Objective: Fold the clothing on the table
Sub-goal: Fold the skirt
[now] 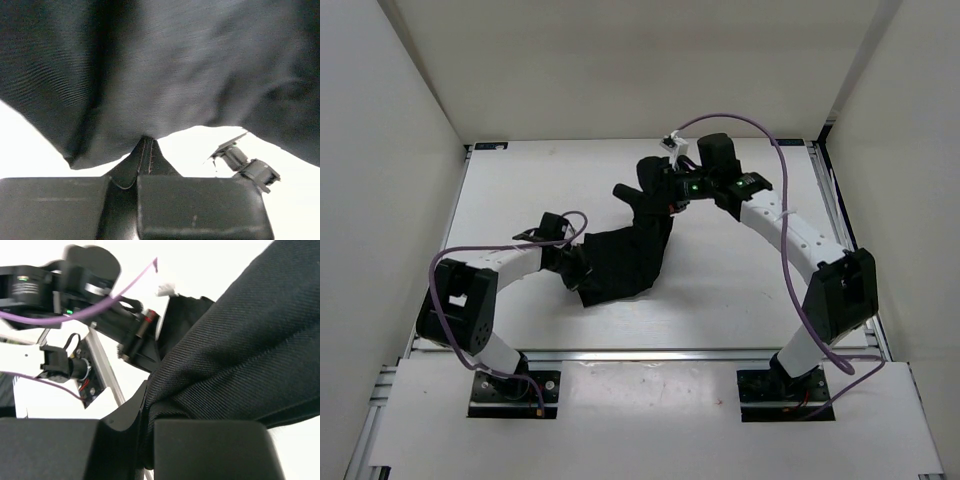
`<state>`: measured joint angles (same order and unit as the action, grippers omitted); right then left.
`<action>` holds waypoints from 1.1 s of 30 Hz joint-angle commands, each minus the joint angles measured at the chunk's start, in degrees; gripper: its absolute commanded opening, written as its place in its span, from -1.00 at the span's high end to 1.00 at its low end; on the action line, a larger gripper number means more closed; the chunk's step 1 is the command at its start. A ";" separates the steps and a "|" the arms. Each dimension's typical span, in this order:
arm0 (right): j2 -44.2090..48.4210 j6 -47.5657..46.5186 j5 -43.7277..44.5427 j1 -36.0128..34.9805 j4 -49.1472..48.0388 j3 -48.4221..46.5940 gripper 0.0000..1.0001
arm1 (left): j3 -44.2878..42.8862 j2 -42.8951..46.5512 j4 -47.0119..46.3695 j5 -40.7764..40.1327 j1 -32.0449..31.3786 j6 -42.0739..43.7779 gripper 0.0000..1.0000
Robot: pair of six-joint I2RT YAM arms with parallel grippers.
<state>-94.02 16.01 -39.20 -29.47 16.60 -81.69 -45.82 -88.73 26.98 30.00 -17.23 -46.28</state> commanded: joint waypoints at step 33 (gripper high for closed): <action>-15.23 -4.23 -7.99 -16.94 -2.62 -8.05 0.99 | 10.66 2.14 -5.72 0.06 5.80 1.81 1.00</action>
<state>-110.00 13.50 -45.01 -47.20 16.16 -90.85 -37.04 -90.65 17.65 32.25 -13.23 -46.28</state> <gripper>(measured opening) 0.027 0.015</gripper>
